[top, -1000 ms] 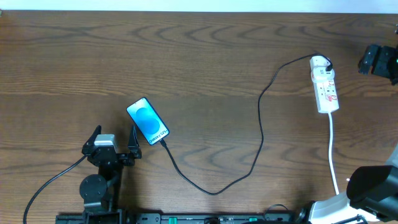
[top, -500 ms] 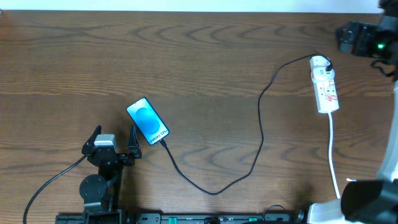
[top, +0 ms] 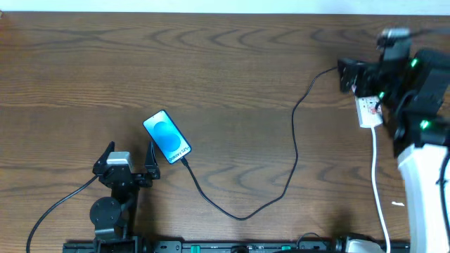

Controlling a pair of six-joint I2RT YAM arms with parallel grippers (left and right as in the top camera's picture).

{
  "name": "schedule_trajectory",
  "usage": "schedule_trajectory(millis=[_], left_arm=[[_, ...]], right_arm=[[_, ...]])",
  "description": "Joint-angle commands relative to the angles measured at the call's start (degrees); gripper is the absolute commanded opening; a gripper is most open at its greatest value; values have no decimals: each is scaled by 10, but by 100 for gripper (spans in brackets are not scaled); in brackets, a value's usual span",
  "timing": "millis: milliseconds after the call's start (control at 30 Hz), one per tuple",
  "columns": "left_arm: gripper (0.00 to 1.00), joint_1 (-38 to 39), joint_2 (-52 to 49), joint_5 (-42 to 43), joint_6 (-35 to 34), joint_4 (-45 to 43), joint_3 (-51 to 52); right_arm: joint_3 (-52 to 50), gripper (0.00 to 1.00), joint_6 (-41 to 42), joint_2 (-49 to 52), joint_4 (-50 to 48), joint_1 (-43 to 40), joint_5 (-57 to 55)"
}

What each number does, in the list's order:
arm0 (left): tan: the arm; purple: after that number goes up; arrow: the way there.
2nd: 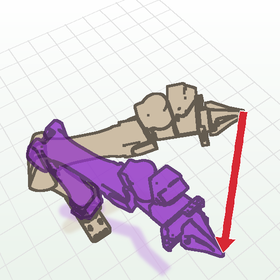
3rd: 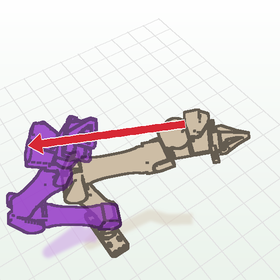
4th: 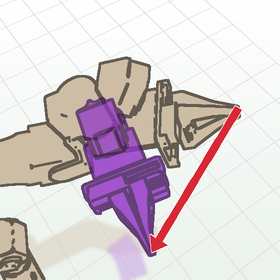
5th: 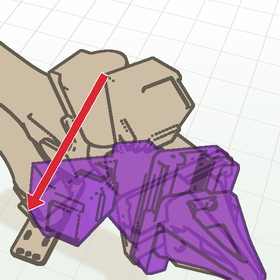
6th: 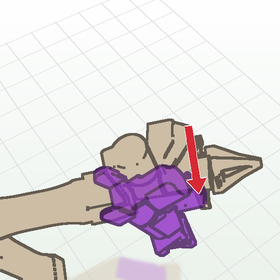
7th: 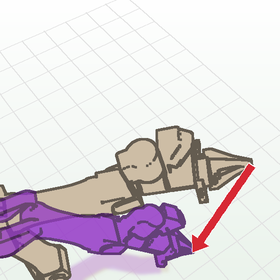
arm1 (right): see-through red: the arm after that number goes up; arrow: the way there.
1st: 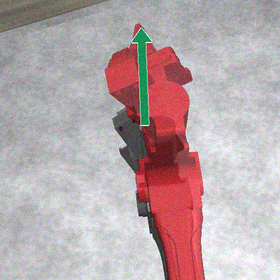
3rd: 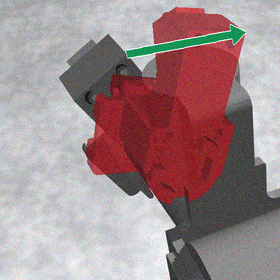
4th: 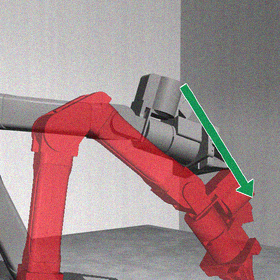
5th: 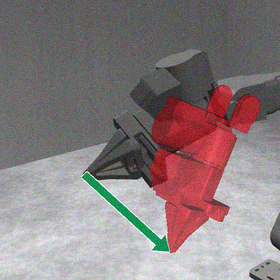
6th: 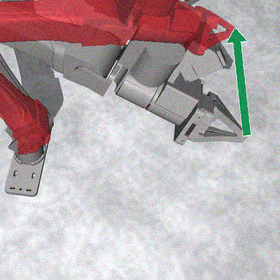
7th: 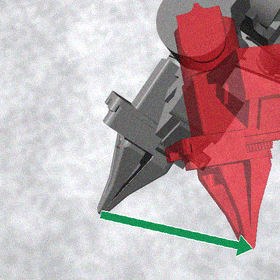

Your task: Plug charger to phone and switch on socket

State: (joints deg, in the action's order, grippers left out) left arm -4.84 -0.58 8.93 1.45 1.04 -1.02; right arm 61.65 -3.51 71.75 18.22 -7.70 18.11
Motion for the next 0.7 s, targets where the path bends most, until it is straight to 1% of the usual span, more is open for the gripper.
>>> schedule_trajectory(millis=[0,167,233,400,567,667], left_arm=[[91,-2,3,20,-5,22,7],[91,-2,3,20,-4,22,7],[91,-2,3,20,-4,22,7],[91,-2,3,20,-5,22,7],[91,-2,3,20,-5,22,8],[91,-2,3,20,-5,22,7]], right_arm=[[-84,99,3,-56,-50,13,-5],[-203,99,3,-136,-132,18,-6],[-269,99,3,-186,-176,18,-6],[-373,99,3,-262,-242,18,-6],[-460,99,3,-339,-282,18,-8],[-504,99,3,-391,-285,18,-13]])
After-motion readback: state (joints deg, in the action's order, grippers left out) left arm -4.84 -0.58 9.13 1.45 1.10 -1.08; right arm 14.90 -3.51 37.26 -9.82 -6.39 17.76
